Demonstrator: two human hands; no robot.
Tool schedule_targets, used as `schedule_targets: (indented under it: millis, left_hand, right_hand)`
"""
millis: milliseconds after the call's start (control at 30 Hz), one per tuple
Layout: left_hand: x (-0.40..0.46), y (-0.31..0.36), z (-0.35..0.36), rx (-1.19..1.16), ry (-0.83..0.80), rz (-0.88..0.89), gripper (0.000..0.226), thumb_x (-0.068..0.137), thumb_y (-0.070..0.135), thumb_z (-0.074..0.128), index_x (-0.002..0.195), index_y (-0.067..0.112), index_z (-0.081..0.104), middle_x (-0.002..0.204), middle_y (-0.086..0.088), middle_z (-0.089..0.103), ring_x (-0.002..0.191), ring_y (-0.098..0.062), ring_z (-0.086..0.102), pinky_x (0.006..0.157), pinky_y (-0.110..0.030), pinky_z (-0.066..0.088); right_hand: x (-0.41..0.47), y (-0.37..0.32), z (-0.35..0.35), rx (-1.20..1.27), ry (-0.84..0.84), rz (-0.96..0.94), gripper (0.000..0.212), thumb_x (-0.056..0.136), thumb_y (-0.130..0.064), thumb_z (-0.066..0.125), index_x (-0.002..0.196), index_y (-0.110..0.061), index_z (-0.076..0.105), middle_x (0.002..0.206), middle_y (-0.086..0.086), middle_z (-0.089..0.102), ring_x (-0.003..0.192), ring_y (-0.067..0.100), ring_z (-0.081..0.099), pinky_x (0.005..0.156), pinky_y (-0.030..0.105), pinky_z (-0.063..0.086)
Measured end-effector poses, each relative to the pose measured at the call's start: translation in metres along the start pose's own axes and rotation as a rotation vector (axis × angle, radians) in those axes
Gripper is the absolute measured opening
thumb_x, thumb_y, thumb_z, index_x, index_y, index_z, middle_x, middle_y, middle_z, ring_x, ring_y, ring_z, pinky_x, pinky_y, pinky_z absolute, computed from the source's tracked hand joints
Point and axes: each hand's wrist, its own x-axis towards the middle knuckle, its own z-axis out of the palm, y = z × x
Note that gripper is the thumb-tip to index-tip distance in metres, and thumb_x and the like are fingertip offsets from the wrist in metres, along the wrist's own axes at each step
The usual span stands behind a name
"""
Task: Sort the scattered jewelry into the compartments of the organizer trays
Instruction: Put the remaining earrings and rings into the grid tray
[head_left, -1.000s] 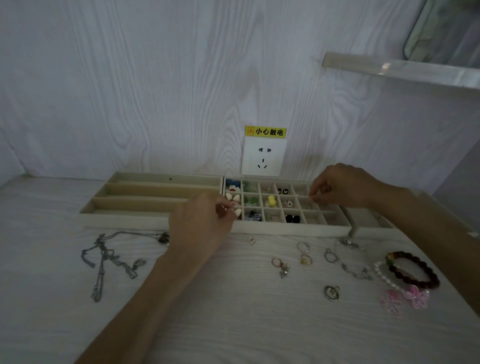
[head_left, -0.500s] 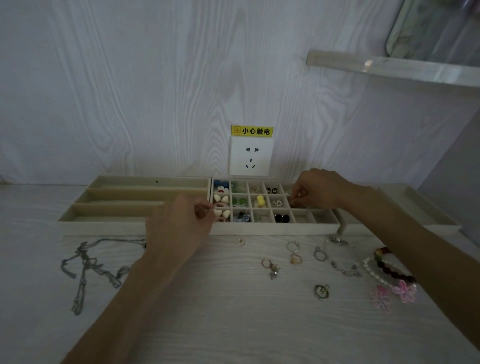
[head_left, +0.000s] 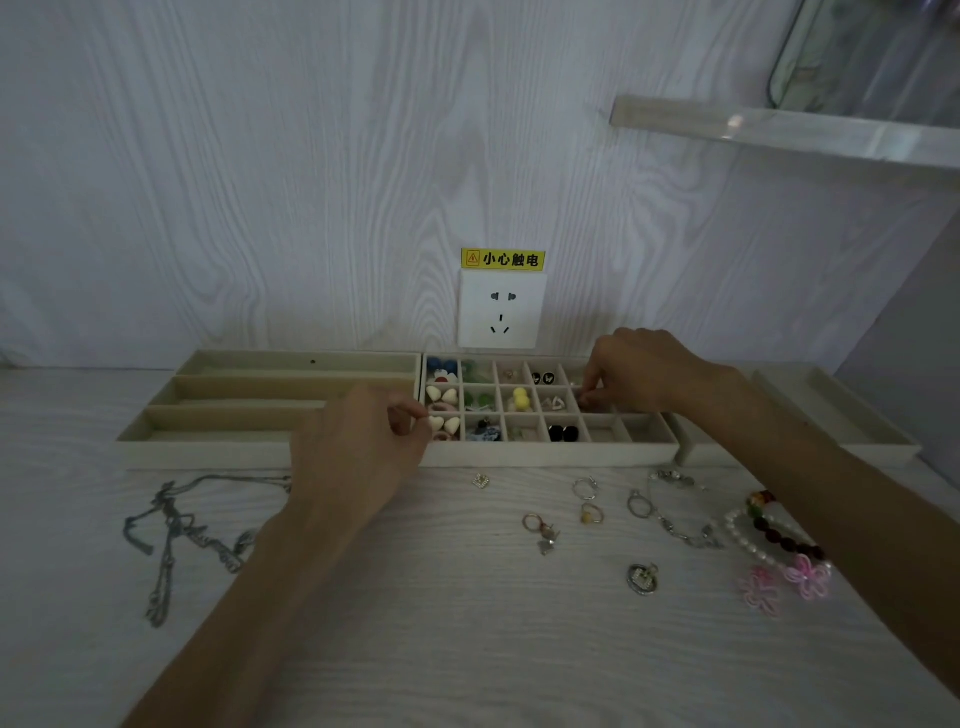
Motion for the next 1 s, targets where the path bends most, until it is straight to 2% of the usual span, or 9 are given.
schedule_targets:
  millis: [133,233,367,467,633,700,800,900,1000]
  left_hand:
    - [0.000,0.006,-0.005,-0.049,-0.035,0.060,0.003,0.081,0.041,0.066,0.083,0.040,0.069,0.069,0.020,0.062,0.065,0.001,0.057,0.052,-0.019,0.038]
    - [-0.005,0.013,-0.005,-0.030,-0.172,0.197,0.007,0.081,0.045,0.065,0.086,0.043,0.069,0.067,0.023,0.060,0.062,0.006,0.053,0.050,-0.011,0.029]
    - [-0.011,0.017,0.002,0.063,-0.229,0.295,0.025,0.080,0.053,0.063,0.100,0.039,0.070,0.071,0.020,0.059,0.067,0.003,0.052,0.060,-0.011,0.036]
    - [-0.013,0.019,0.004,0.093,-0.226,0.335,0.021,0.082,0.051,0.063,0.096,0.039,0.071,0.073,0.021,0.058,0.066,0.004,0.052,0.057,-0.008,0.031]
    - [-0.018,0.024,0.009,0.073,-0.276,0.352,0.016,0.087,0.044,0.060,0.097,0.040,0.071,0.083,0.023,0.059,0.074,0.003,0.052,0.063,-0.018,0.038]
    - [-0.020,0.031,0.009,-0.230,-0.273,0.245,0.012,0.084,0.041,0.064,0.093,0.040,0.072,0.083,0.023,0.065,0.072,0.003,0.058,0.064,-0.017,0.045]
    - [-0.022,0.044,0.004,-0.808,-0.394,-0.132,0.014,0.081,0.033,0.068,0.093,0.032,0.073,0.083,0.017,0.072,0.067,0.006,0.063,0.050,-0.008,0.041]
    - [-0.021,0.047,0.001,-1.032,-0.508,-0.388,0.031,0.072,0.034,0.071,0.099,0.018,0.073,0.092,0.006,0.074,0.064,0.002,0.061,0.041,-0.011,0.034]
    - [-0.021,0.049,0.003,-1.098,-0.545,-0.471,0.032,0.068,0.033,0.071,0.095,0.016,0.074,0.087,0.004,0.074,0.054,0.003,0.054,0.038,-0.010,0.029]
  right_hand:
    - [-0.002,0.001,-0.002,-0.024,0.003,0.011,0.023,0.085,-0.044,0.063,0.096,-0.026,0.071,0.101,0.000,0.066,0.087,0.017,0.060,0.067,0.026,0.036]
    - [-0.011,0.003,-0.013,0.034,0.038,0.057,0.025,0.086,-0.046,0.060,0.094,-0.025,0.070,0.100,-0.003,0.065,0.087,0.016,0.058,0.070,0.027,0.038]
    - [-0.036,-0.011,-0.030,0.152,0.134,0.053,0.023,0.088,-0.045,0.057,0.092,-0.026,0.071,0.078,-0.011,0.056,0.070,0.007,0.052,0.064,0.024,0.034]
    - [-0.057,-0.035,-0.027,0.269,0.196,0.015,0.022,0.088,-0.046,0.056,0.090,-0.030,0.071,0.066,-0.020,0.051,0.058,-0.004,0.047,0.055,0.019,0.033]
    - [-0.076,-0.067,-0.004,0.496,0.134,-0.074,0.020,0.087,-0.046,0.057,0.092,-0.033,0.072,0.071,-0.018,0.061,0.061,-0.002,0.054,0.059,0.017,0.043]
    - [-0.076,-0.072,0.007,0.617,0.142,-0.081,0.016,0.088,-0.038,0.060,0.098,-0.035,0.071,0.072,-0.018,0.062,0.062,0.000,0.056,0.059,0.015,0.044]
    - [-0.074,-0.072,0.019,0.837,0.256,-0.026,0.020,0.089,-0.026,0.061,0.106,-0.034,0.069,0.075,-0.014,0.066,0.064,0.006,0.060,0.060,0.021,0.050]
    - [-0.077,-0.075,0.021,1.065,0.338,0.009,0.024,0.085,-0.020,0.067,0.108,-0.028,0.068,0.080,-0.008,0.068,0.064,0.007,0.061,0.059,0.018,0.050]
    - [-0.084,-0.082,0.017,1.186,0.384,-0.028,0.026,0.083,-0.015,0.069,0.104,-0.029,0.068,0.082,-0.010,0.069,0.068,0.001,0.061,0.059,0.011,0.046]
